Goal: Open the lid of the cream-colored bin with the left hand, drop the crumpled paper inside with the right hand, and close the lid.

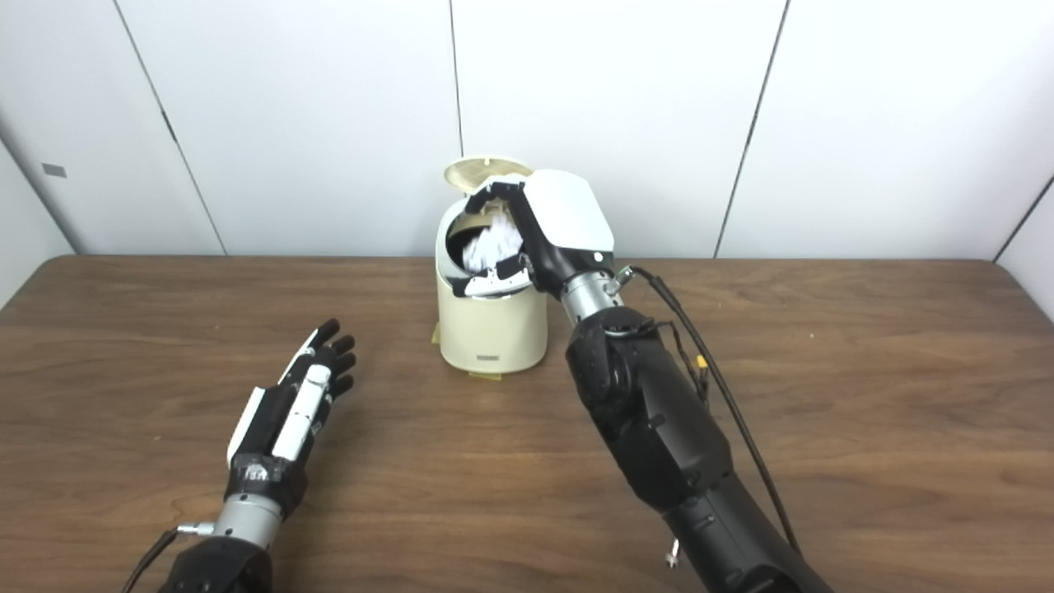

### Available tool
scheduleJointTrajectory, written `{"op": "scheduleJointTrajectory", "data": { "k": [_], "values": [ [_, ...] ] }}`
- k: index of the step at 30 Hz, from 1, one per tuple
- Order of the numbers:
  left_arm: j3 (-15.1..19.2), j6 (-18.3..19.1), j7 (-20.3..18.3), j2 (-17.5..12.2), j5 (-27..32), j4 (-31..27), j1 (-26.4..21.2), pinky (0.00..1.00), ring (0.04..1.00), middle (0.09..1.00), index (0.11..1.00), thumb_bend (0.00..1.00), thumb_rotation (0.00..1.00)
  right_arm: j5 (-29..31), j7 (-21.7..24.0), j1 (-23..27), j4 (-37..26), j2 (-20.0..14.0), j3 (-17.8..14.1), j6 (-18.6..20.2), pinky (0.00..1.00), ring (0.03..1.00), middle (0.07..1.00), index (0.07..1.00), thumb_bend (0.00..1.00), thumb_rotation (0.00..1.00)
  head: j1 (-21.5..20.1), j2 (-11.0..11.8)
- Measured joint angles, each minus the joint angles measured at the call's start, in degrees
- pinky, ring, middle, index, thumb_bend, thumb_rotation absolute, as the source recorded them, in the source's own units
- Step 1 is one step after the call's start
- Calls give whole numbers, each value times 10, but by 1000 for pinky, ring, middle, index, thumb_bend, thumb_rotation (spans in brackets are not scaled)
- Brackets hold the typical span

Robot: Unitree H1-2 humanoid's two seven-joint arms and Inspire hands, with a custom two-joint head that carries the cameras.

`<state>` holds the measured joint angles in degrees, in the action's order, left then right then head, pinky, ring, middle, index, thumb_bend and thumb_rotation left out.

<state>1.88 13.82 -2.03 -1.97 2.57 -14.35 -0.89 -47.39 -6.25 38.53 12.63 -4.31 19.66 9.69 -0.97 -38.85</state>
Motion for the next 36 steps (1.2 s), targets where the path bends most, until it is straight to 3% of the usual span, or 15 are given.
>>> {"op": "scheduleJointTrajectory", "data": {
  "k": [7, 13, 16, 17, 18, 19, 24, 36],
  "values": [
    [-1, 0, 0, 1, 0, 1, 0, 943, 940, 929, 1000, 544, 766, 7, 1, 0, -1, -2, 0, 0, 764, 848, 704, 624, 890, 264, 1, 0],
    [-1, 0, 0, 2, -1, 1, 0, 952, 946, 932, 1000, 547, 775, 6, 2, -1, -3, -4, 1, -1, 723, 832, 735, 653, 904, 262, 2, 0],
    [-1, 0, -1, 2, -1, 1, 0, 947, 941, 931, 1000, 537, 780, 4, -2, -1, -2, -4, 1, -9, 575, 671, 661, 626, 887, 170, 2, 0],
    [-1, 0, -1, 2, 0, 1, 0, 949, 942, 930, 1000, 543, 774, 5, -8, -3, -2, -4, 1, -14, 468, 563, 610, 560, 707, 149, 2, 0],
    [-1, 0, -1, 2, 0, 1, 0, 949, 943, 930, 1000, 551, 768, 11, -18, -4, -1, -4, -2, -22, 388, 455, 546, 560, 590, 61, 2, 0],
    [-1, -1, -1, 2, 0, 1, -1, 947, 943, 931, 1000, 554, 769, 18, -33, -8, 1, -3, -7, -37, 364, 417, 525, 559, 550, 31, 1, -3],
    [-2, -5, -1, 2, -2, 2, -1, 944, 942, 930, 1000, 559, 785, 34, -74, -16, 1, -5, -24, -70, 374, 396, 505, 505, 501, 0, 2, -4],
    [-4, -17, -1, 2, -3, 10, -2, 946, 941, 924, 992, 574, 785, 52, -63, -46, -86, -7, -54, -66, 312, 390, 514, 523, 494, 0, 6, 2]
  ]
}}
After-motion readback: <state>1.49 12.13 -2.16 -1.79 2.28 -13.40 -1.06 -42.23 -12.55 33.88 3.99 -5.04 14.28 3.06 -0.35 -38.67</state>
